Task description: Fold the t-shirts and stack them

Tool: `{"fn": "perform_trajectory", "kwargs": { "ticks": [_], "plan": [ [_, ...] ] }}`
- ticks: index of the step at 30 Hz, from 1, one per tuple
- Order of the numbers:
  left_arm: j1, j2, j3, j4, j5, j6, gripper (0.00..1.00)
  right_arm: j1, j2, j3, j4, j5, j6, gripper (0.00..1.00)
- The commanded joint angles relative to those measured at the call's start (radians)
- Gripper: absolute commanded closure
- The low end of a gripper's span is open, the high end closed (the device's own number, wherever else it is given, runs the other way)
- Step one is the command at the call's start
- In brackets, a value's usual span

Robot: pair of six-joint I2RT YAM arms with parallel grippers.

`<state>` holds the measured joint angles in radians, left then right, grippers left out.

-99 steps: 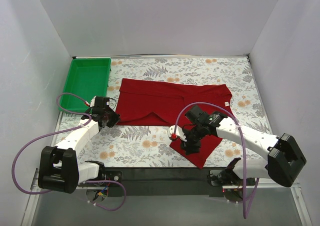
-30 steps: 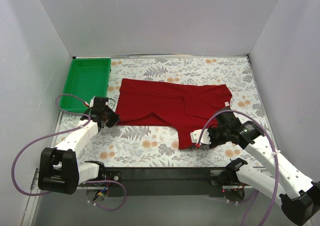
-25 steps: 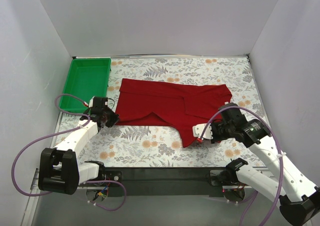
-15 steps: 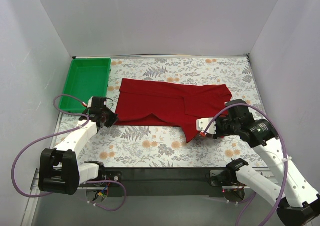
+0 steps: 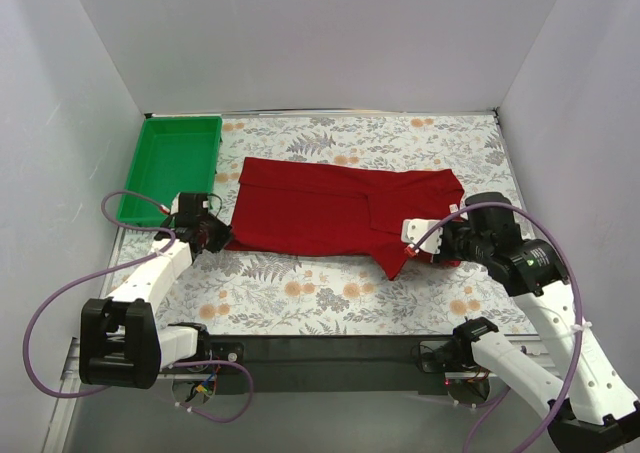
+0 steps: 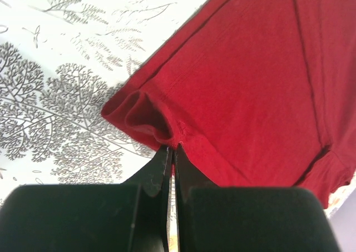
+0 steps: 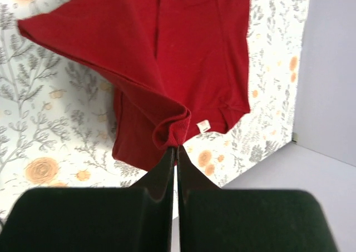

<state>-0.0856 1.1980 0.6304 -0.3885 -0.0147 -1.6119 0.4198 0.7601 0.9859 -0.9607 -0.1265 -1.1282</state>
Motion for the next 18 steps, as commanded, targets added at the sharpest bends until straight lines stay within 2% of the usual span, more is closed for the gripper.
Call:
{"fn": "perform_trajectory", "kwargs": {
  "ticks": [1, 12, 18],
  "plan": [
    [0.012, -0.035, 0.06, 0.007, 0.013, -0.009, 1.0, -0.007, 0.001, 0.037, 0.072, 0.056, 0.03, 0.99],
    [0.017, 0.008, 0.133, 0.019, 0.047, -0.023, 1.0, -0.022, 0.022, 0.011, 0.198, 0.198, 0.062, 0.99],
    [0.018, 0.026, 0.149, 0.039, 0.047, -0.031, 1.0, -0.049, 0.061, 0.033, 0.275, 0.226, 0.056, 0.99]
  ]
}}
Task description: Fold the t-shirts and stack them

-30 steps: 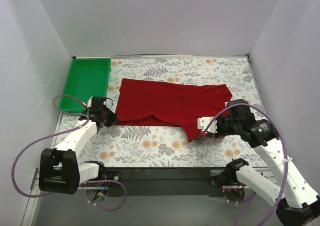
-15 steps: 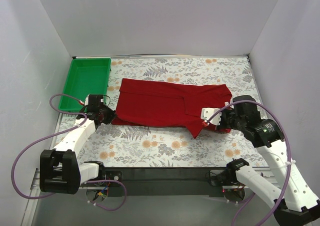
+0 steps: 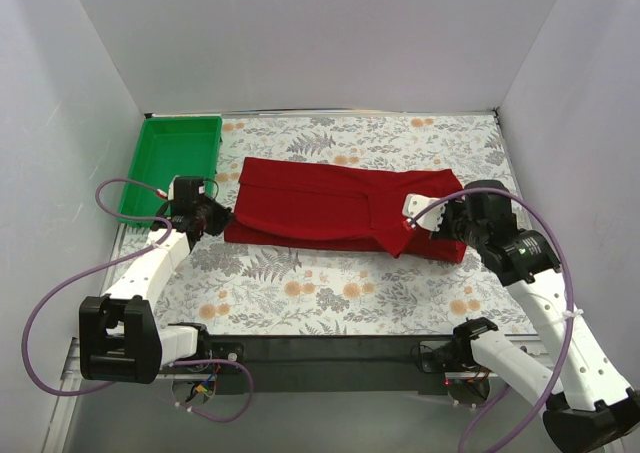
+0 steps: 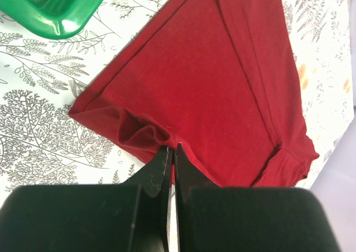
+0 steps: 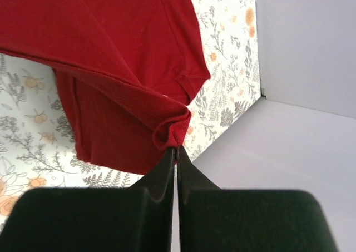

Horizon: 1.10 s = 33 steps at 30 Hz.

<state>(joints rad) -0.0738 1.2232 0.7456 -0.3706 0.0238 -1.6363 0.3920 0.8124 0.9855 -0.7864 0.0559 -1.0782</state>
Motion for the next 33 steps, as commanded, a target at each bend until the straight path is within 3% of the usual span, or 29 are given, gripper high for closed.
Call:
{"fn": "perform_trajectory", "kwargs": {
  "ticks": [1, 14, 26, 33],
  "plan": [
    [0.006, 0.002, 0.035, 0.022, 0.01, -0.008, 1.0, -0.028, 0.019, 0.039, 0.105, 0.038, 0.001, 0.99],
    [0.009, -0.014, 0.043, 0.024, -0.048, 0.012, 1.0, -0.036, 0.126, 0.104, 0.035, -0.194, -0.08, 0.99],
    [0.014, 0.022, 0.044, 0.038, -0.053, 0.0, 1.0, -0.113, 0.111, 0.061, 0.068, -0.171, -0.06, 0.99],
    [0.016, 0.108, 0.086, 0.065, -0.051, -0.016, 1.0, -0.182, 0.191, 0.061, 0.119, -0.218, -0.066, 0.99]
  ]
}}
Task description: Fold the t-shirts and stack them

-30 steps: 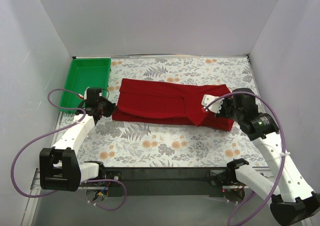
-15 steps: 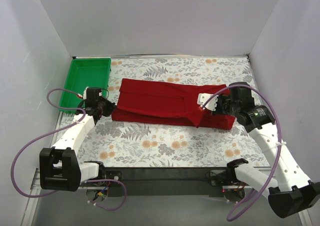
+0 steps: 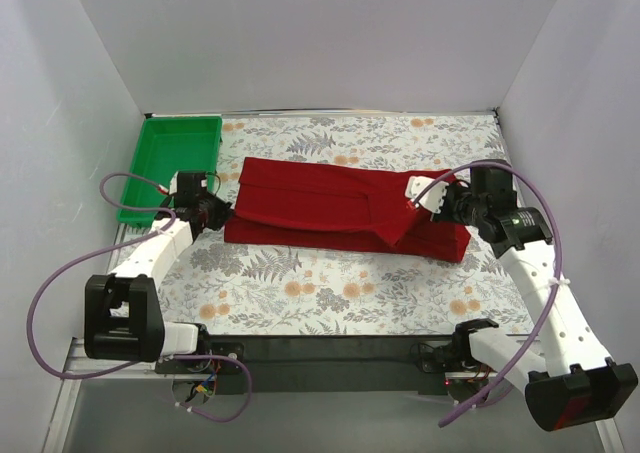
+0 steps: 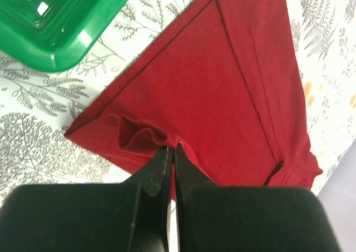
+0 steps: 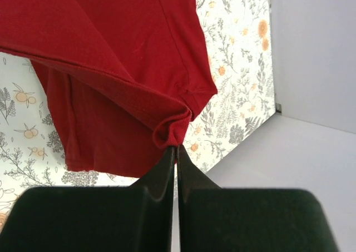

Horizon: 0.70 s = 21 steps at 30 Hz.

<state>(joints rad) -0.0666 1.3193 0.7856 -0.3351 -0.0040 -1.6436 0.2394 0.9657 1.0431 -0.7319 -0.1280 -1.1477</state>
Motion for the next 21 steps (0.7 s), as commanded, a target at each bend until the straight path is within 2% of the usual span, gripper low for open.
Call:
{"fn": "perform_trajectory", "kwargs": {
  "ticks": [1, 7, 21],
  "plan": [
    [0.008, 0.023, 0.059, 0.031, -0.024, -0.009, 1.0, -0.041, 0.048, 0.015, 0.066, -0.048, -0.001, 0.99],
    [0.008, 0.11, 0.112, 0.047, -0.031, -0.004, 1.0, -0.136, 0.134, 0.043, 0.086, -0.153, -0.027, 0.99],
    [0.008, 0.244, 0.199, 0.061, -0.024, 0.011, 1.0, -0.19, 0.272, 0.074, 0.16, -0.237, -0.027, 0.99]
  ]
}}
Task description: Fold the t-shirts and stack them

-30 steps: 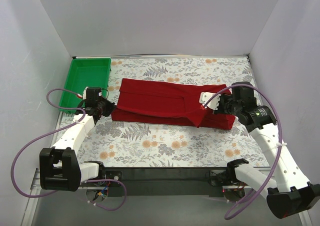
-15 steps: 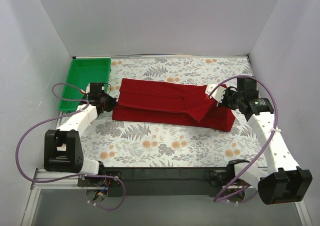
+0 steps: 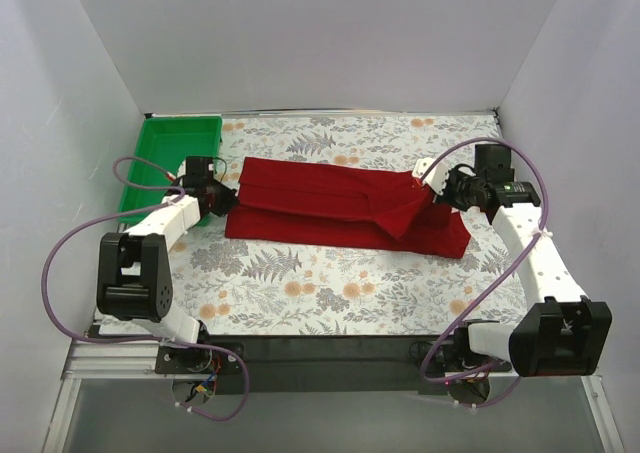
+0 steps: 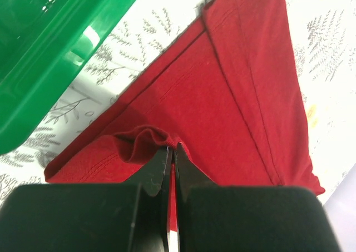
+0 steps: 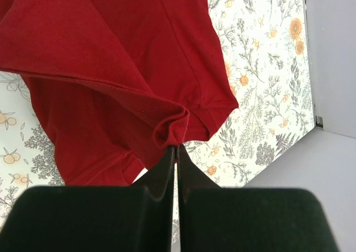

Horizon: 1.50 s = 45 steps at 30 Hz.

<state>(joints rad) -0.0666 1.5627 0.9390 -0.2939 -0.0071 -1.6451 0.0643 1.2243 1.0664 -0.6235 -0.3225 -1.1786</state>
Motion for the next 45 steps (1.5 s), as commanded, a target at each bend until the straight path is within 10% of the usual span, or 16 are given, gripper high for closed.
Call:
{"fn": "perform_trajectory", "kwargs": {
  "ticks": [1, 45],
  "plan": [
    [0.008, 0.006, 0.053, 0.019, -0.018, 0.013, 1.0, -0.02, 0.02, 0.053, 0.053, -0.044, 0.005, 0.99],
    [0.008, 0.217, 0.228, 0.012, -0.004, 0.048, 1.0, -0.098, 0.201, 0.098, 0.111, -0.078, 0.062, 0.99]
  ]
}}
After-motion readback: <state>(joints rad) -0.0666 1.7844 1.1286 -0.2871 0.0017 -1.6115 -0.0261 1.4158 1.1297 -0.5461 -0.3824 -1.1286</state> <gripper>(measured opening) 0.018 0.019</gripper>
